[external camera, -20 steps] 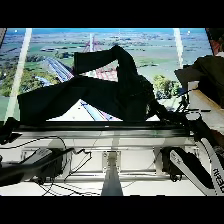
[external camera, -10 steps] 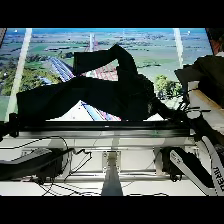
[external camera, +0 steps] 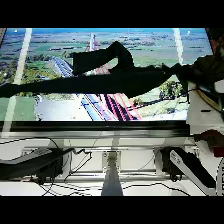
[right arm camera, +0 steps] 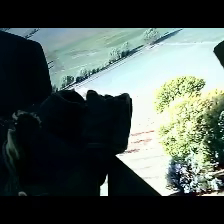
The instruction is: Fold the clothes and pants, and hang the long-sleeved shirts on hangers.
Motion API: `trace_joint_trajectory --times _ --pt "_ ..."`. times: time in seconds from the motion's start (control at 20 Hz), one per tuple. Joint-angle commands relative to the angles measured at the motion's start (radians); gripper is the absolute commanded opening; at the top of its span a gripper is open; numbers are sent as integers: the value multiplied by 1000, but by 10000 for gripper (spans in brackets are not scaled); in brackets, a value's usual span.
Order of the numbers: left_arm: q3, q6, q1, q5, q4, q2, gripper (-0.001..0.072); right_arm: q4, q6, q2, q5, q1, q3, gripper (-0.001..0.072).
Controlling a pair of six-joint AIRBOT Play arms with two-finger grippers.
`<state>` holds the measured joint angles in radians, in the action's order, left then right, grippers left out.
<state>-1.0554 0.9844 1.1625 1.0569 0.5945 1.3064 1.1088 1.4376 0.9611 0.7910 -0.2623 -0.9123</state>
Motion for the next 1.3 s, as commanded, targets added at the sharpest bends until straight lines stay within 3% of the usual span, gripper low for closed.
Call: trace_joint_trajectory --times 0.0,0.15,0.3,0.55,0.7,0.75,0.8,0.85,0.9,1.0,1.15,1.25 --pt "-95 117 -22 32 377 -4 32 196 72 -3 244 -1 -104 23" --pt "-22 158 -18 34 688 -2 32 381 172 -61 372 -1 10 22" --pt "70 157 -14 28 854 25 33 415 227 -169 462 -1 190 23" --pt "103 157 -18 9 895 104 33 417 227 -230 703 -1 351 24" --pt "102 158 -22 -21 893 108 34 418 226 -230 735 -1 352 35" --pt "102 157 -22 -22 892 108 35 417 226 -230 733 -1 352 214" --pt "102 156 -22 -22 877 107 170 417 225 -230 732 -1 352 524" --pt "101 153 -22 -22 837 105 517 417 225 -230 715 -1 352 720" --pt "95 153 -22 -21 760 105 696 417 225 -230 688 -1 352 712" --pt "67 126 -27 -7 515 105 695 413 225 -230 620 -1 352 709" --pt "20 -43 -103 49 66 105 694 408 225 -230 525 -1 352 700" --pt "0 -58 -242 47 -2 105 692 407 225 -230 448 -1 352 697"
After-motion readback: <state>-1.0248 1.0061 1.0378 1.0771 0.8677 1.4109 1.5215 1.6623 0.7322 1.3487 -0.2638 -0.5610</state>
